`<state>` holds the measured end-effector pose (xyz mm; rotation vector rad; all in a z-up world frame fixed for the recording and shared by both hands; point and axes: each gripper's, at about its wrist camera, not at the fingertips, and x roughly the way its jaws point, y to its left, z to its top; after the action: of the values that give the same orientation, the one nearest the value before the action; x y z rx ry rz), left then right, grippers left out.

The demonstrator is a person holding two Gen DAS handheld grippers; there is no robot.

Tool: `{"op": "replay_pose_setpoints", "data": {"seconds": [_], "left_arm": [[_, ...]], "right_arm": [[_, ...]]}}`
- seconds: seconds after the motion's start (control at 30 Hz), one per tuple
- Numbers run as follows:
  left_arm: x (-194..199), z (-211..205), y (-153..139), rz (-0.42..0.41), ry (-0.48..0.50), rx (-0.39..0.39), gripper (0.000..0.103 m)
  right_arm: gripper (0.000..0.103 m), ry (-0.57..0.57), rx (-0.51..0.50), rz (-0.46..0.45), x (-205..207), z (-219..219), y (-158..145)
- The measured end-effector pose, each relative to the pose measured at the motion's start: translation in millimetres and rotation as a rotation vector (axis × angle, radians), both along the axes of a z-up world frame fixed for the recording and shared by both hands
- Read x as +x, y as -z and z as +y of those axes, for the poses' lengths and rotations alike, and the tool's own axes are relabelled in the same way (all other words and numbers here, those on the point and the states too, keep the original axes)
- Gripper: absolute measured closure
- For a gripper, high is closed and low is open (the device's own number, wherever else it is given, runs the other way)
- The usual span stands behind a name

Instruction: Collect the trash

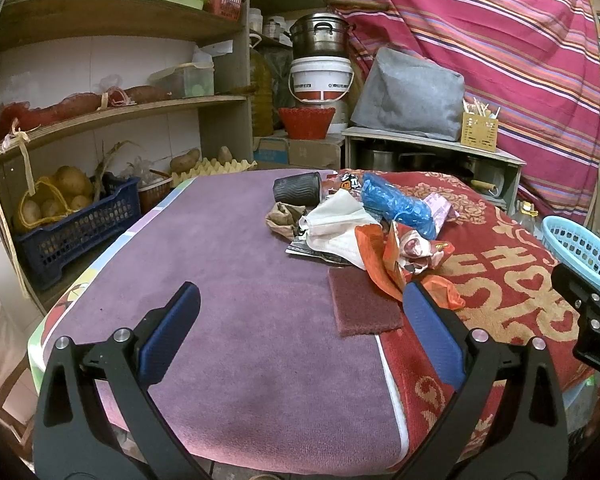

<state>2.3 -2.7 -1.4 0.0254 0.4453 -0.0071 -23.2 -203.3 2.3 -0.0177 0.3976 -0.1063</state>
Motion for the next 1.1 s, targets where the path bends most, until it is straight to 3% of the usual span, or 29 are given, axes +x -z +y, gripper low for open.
{"op": "replay_pose_setpoints", "data": {"seconds": [0.93, 1.1], "left_arm": [[5.5, -4.2, 6.3, 0.032, 0.021, -0.006, 0.005], [12.5, -7.1, 9.7, 0.049, 0.032, -0.008, 0.005]], "right_arm": [[0.004, 0.009, -0.006, -0.006, -0.3, -4.1, -0.7], [0.004, 0.049, -0.001, -0.033, 0.4, -27.4, -7.9]]}}
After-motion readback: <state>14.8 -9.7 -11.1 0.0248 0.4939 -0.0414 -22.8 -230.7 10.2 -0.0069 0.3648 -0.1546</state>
